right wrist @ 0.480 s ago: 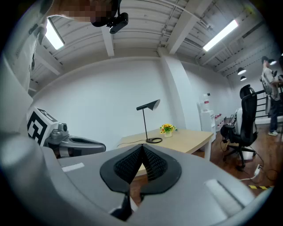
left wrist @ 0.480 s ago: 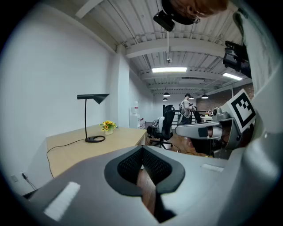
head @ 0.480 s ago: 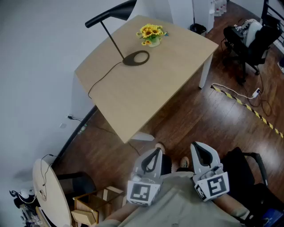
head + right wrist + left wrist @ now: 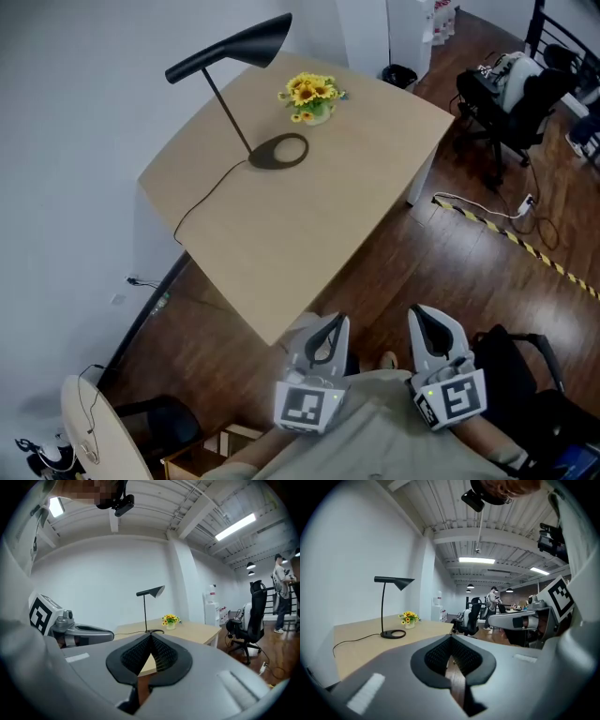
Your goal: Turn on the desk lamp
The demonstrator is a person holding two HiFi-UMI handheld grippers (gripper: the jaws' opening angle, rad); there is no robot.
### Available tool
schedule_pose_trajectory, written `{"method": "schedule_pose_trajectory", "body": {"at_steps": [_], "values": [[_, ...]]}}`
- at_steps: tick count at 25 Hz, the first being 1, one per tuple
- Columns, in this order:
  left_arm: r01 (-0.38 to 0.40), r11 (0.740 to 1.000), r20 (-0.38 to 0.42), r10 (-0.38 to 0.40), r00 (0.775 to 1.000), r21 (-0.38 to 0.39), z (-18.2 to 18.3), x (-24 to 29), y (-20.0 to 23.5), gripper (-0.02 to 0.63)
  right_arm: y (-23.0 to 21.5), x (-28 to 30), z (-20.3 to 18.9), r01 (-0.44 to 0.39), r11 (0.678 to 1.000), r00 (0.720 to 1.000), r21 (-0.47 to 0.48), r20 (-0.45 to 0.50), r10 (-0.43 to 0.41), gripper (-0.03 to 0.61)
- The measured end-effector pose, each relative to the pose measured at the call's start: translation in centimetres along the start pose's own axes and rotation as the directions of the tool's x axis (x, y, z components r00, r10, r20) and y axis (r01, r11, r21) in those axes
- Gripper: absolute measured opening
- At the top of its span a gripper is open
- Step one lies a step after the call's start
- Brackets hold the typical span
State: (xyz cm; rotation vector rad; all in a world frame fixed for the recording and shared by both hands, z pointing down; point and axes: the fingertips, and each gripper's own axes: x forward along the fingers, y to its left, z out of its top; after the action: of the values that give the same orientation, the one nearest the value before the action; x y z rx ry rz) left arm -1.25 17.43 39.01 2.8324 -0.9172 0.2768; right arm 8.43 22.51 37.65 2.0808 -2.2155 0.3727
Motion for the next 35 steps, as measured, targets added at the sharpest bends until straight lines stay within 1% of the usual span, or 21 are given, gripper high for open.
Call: {"method": "schedule_pose_trajectory", "body": {"at_steps": [6,12,15,18,21,24,27,32,35], "values": [[-0.006,1.000,0.042,0.006,0.999,-0.003,1.5,1.8,6.3,0.000,2.1,6.1,2.0,-0.008,0.999,1.000,-0.048,-0.003,0.008,0.000],[-0.038,0.999,0.068,0.038,0.997,-0.009,2.5,1.9,12.1,0.000,5.0,11.3,3.4,-0.038,0.996,0.999,-0.080,-0.006,0.037,0.000],[-0.072,0.997,0.069,0.073,0.995,-0.025,2.1,2.1,14.2,0.000,6.1,13.4,3.6,-0.077,0.992,0.997,-0.105,-0.012,0.076,0.000],[-0.119,0.992,0.069,0.122,0.990,-0.039,2.1,2.5,16.0,0.000,6.6,15.6,3.9,-0.124,0.987,0.992,-0.101,-0.015,0.123,0.000],[-0.176,0.983,0.050,0.179,0.983,-0.050,2.0,3.4,17.9,0.000,6.5,18.2,3.9,-0.175,0.980,0.984,-0.090,-0.029,0.174,0.000],[-0.250,0.966,0.028,0.252,0.967,-0.060,2.1,5.0,20.2,0.000,5.7,21.7,4.3,-0.237,0.968,0.971,-0.081,-0.037,0.234,0.000],[-0.321,0.945,0.030,0.324,0.946,-0.062,3.3,7.1,22.6,0.000,4.6,25.6,5.3,-0.302,0.951,0.953,-0.075,-0.043,0.299,0.000],[-0.418,0.907,0.032,0.420,0.907,-0.052,5.5,10.8,26.0,0.000,3.8,31.4,6.2,-0.416,0.906,0.909,-0.076,-0.072,0.411,0.000],[-0.462,0.886,0.021,0.462,0.886,-0.039,5.9,12.4,27.7,0.000,3.8,34.2,5.8,-0.468,0.881,0.882,-0.066,-0.097,0.461,0.000]]}}
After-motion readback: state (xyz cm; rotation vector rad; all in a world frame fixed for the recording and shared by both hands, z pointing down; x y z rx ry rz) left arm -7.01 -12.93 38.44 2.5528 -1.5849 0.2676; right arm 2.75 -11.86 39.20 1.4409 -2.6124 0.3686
